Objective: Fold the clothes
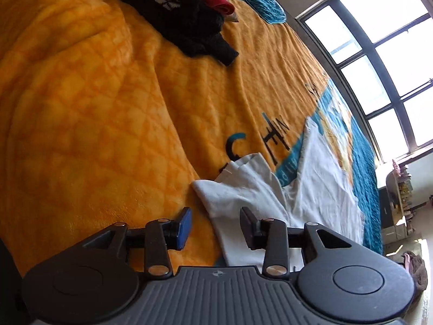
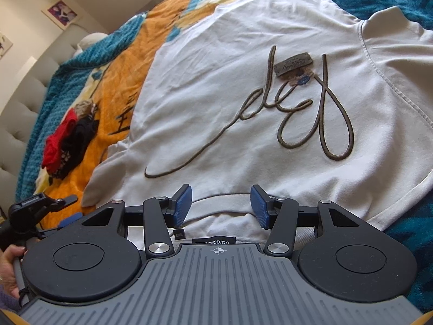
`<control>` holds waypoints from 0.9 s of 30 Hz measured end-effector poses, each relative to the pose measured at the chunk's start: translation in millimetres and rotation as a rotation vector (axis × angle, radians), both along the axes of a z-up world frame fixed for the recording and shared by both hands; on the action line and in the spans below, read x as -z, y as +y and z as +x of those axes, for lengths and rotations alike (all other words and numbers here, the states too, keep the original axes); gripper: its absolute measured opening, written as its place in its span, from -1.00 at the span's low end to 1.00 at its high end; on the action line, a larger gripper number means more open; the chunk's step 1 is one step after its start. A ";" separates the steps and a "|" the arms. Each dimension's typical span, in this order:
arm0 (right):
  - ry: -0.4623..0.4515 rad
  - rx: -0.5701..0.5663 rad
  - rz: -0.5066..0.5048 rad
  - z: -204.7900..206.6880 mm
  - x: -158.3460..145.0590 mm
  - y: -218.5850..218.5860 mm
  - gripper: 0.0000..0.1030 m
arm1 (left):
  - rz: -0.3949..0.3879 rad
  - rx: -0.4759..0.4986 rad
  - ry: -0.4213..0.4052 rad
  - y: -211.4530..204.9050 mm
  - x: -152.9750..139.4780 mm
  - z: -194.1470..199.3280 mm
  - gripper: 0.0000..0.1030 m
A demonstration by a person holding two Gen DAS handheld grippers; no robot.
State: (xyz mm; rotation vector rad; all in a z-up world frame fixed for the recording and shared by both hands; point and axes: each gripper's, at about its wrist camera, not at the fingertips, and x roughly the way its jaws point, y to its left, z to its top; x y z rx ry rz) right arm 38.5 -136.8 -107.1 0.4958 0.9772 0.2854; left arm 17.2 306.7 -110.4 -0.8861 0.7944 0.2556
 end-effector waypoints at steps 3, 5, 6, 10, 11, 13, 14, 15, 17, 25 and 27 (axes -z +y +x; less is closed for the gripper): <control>-0.005 -0.007 -0.002 -1.3 -1.0 0.8 0.06 | -0.027 -0.012 -0.014 4.4 9.4 8.7 -0.28; -0.004 -0.005 -0.001 -1.2 -0.2 0.4 0.06 | -0.049 -0.010 -0.022 6.2 14.2 15.9 -0.32; -0.001 -0.002 0.000 -0.7 0.5 0.4 0.06 | -0.057 -0.008 -0.027 6.3 15.8 19.1 -0.35; 0.000 -0.003 0.000 -0.5 0.7 1.0 0.06 | -0.022 -0.017 -0.079 3.2 8.2 20.4 -1.00; 0.000 -0.005 -0.001 -0.6 0.5 1.2 0.06 | 0.009 -0.024 -0.101 1.1 2.1 17.7 -1.00; -0.002 -0.007 -0.002 -0.5 0.1 0.2 0.06 | 0.070 -0.038 -0.144 -3.0 -10.2 12.3 -1.00; -0.001 -0.006 -0.003 -0.4 0.6 -0.2 0.06 | 0.114 -0.047 -0.140 -6.0 -15.7 9.9 -1.00; 0.001 -0.004 -0.005 -0.3 1.0 -0.7 0.06 | 0.163 -0.056 -0.126 -9.3 -21.0 7.7 -1.00; 0.006 0.000 -0.006 0.5 2.4 -1.4 0.06 | 0.249 -0.063 -0.089 -15.7 -26.4 6.7 -1.00; 0.007 -0.004 0.045 -10.8 -10.5 -15.5 0.07 | 0.308 0.011 0.024 -33.0 -17.9 2.0 -0.32; 0.008 0.008 0.075 -17.9 -16.5 -25.9 0.08 | 0.266 0.062 0.029 -45.8 -25.0 -12.8 -0.31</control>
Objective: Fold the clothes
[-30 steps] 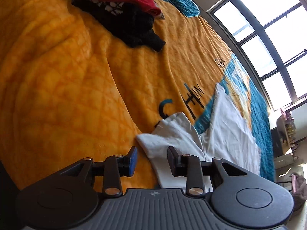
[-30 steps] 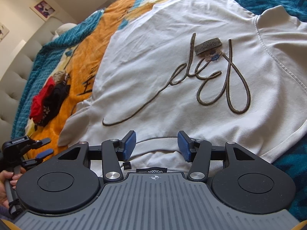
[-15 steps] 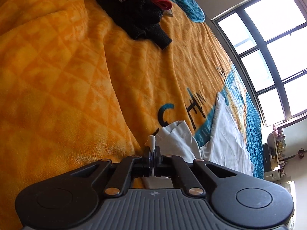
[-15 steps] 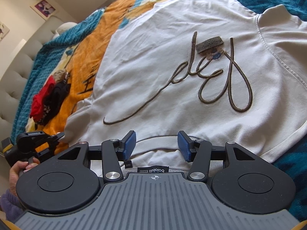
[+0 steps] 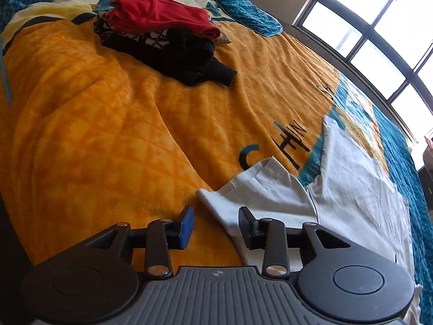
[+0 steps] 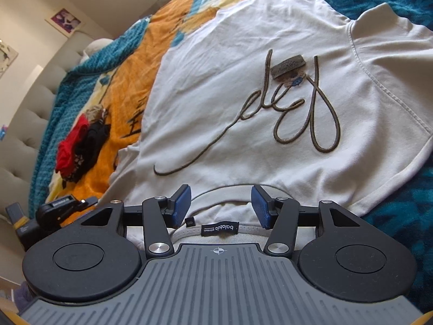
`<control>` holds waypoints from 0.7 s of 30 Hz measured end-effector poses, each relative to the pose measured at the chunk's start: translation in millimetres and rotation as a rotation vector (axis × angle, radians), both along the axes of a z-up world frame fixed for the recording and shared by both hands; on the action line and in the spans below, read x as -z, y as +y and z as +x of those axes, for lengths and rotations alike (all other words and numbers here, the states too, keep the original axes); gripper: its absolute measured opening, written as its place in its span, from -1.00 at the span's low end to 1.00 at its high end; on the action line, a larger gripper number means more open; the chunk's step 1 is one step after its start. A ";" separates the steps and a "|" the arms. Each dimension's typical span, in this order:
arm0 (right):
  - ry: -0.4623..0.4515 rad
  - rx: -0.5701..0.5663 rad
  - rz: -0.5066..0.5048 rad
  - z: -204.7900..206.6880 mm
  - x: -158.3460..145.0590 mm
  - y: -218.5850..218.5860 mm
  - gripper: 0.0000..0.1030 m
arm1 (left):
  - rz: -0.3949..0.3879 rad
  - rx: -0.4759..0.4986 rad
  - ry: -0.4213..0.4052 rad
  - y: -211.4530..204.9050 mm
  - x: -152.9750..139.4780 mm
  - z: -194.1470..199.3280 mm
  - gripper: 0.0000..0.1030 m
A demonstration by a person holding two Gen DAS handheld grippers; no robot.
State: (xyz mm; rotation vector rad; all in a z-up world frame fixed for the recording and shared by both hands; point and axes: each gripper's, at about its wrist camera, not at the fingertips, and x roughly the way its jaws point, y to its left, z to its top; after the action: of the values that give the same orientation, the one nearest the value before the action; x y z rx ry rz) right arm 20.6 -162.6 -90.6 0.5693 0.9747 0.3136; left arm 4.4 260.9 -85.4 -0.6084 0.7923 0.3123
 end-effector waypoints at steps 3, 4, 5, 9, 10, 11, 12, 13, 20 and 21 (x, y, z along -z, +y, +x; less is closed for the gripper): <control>-0.016 0.021 0.017 -12.6 -9.8 -15.1 0.10 | -0.185 0.081 -0.006 -16.5 -1.6 -18.7 -0.32; -0.021 0.031 0.016 -16.0 -11.4 -20.0 0.10 | -0.261 0.086 0.000 -20.0 2.4 -21.0 -0.33; -0.023 0.038 0.018 -18.2 -11.8 -22.6 0.10 | -0.311 0.083 0.009 -23.2 8.1 -20.6 -0.33; -0.023 0.072 0.044 -24.1 -9.3 -33.3 0.10 | -0.380 0.021 0.049 -32.2 29.9 -14.3 -0.35; -0.025 0.077 0.050 -25.7 -8.8 -35.2 0.10 | -0.404 -0.011 0.044 -31.9 35.4 -13.6 -0.36; -0.029 0.079 0.055 -26.8 -8.5 -36.5 0.10 | -0.430 -0.044 0.035 -31.6 40.3 -12.5 -0.36; -0.033 0.082 0.059 -28.6 -8.1 -37.8 0.10 | -0.449 -0.067 0.027 -31.3 44.0 -10.0 -0.37; -0.033 0.084 0.063 -29.8 -7.0 -38.9 0.10 | -0.466 -0.086 0.019 -31.1 47.3 -7.1 -0.45; -0.038 0.114 0.071 -33.7 -1.7 -47.8 0.10 | -0.393 -0.142 -0.032 -44.8 28.0 -19.1 -0.97; -0.040 0.119 0.068 -34.7 -1.4 -49.7 0.10 | -0.345 -0.130 -0.048 -51.4 17.2 -25.6 -0.97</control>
State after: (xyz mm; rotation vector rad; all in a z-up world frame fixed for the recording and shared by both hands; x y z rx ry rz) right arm -14.1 -212.4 -89.2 0.6785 0.8902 0.2515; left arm -21.2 209.5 -102.6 -0.9908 0.7673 0.2802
